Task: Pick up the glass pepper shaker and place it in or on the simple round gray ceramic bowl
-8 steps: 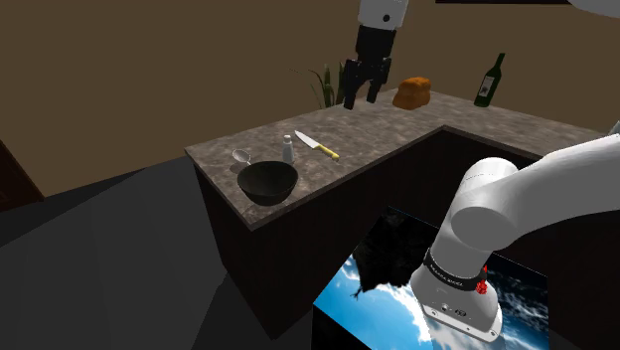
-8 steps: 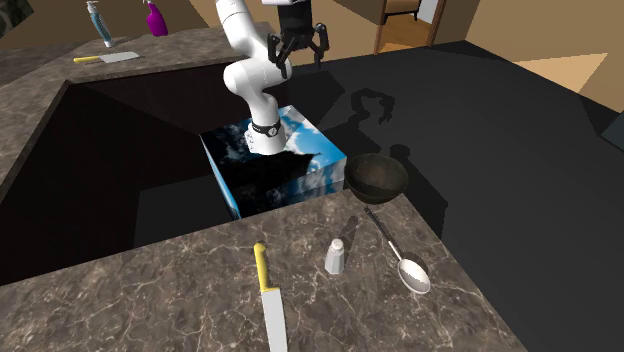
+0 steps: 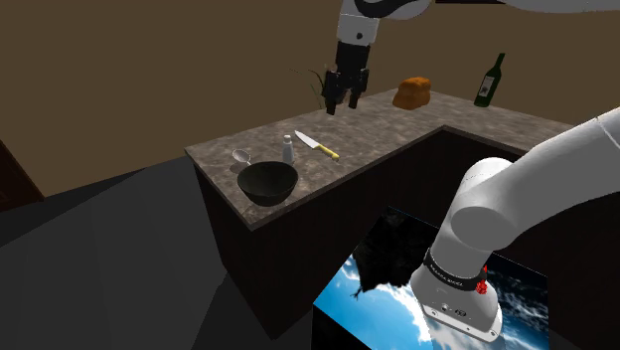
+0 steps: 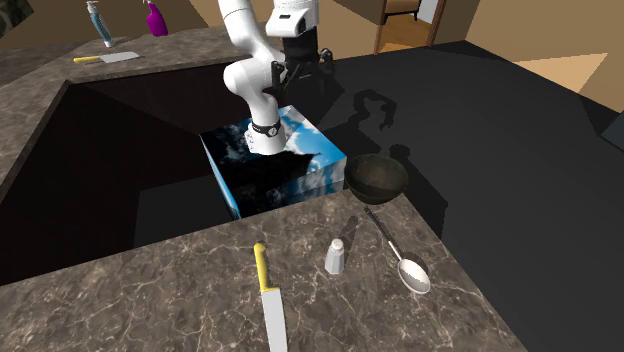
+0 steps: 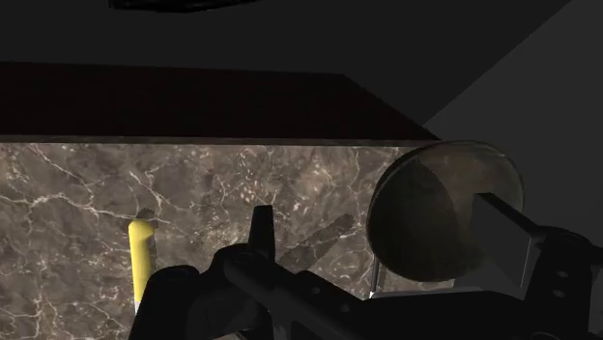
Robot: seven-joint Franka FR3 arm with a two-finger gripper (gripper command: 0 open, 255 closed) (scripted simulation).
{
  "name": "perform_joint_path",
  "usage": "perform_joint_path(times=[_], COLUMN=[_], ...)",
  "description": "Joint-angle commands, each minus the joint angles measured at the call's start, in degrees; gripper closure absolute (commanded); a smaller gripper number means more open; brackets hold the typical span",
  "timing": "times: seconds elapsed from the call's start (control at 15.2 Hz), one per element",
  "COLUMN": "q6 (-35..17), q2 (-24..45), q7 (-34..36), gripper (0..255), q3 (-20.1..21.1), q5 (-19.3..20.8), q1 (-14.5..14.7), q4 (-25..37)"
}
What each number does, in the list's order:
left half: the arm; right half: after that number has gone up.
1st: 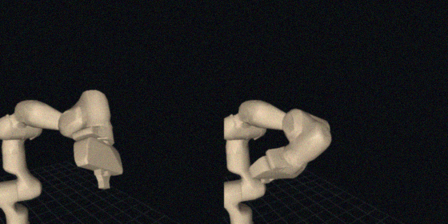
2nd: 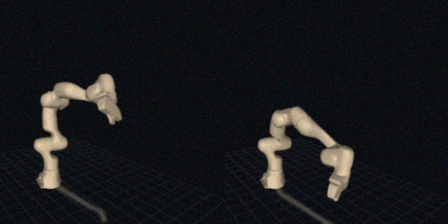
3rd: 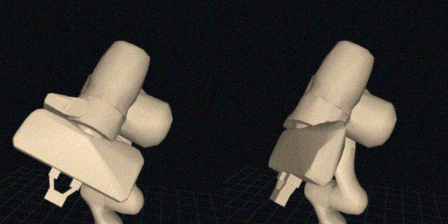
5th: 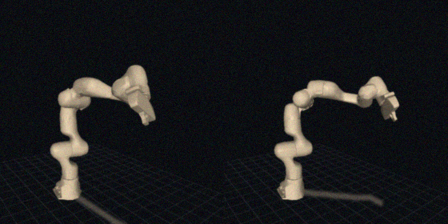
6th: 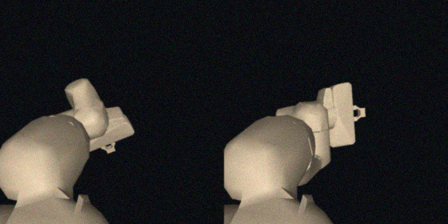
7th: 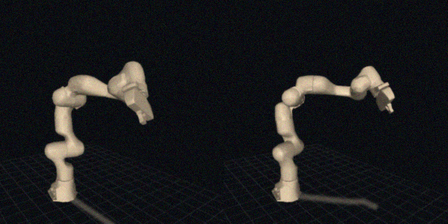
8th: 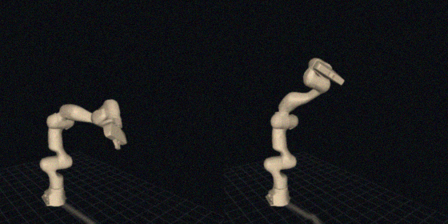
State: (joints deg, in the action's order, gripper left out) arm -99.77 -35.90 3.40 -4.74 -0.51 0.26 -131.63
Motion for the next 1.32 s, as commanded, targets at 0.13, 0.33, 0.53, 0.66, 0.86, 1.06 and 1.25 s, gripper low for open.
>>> perform_joint_path(times=[0.13, 0.33, 0.53, 0.66, 0.86, 1.06, 1.25], q6=[-5.5, -8.7, -11.3, -12.7, -14.3, -15.2, -15.4], q2=[8.7, 15.1, 21.7, 26.1, 32.9, 39.8, 46.8], q7=[-2.2, -3.9, -5.7, -6.9, -8.8, -10.6, -12.3], gripper=[0, 0, 0, 0, 0, 0, 0], q3=[-1.9, -3.1, -4.3, -5.0, -5.8, -6.4, -6.6], q5=[-0.2, -0.8, -1.7, -2.5, -4.0, -5.7, -7.5], q1=[0.0, 0.1, 0.1, 0.1, -0.2, -0.7, -1.4], q4=[2.8, 5.6, 9.2, 11.9, 16.5, 21.9, 28.1])
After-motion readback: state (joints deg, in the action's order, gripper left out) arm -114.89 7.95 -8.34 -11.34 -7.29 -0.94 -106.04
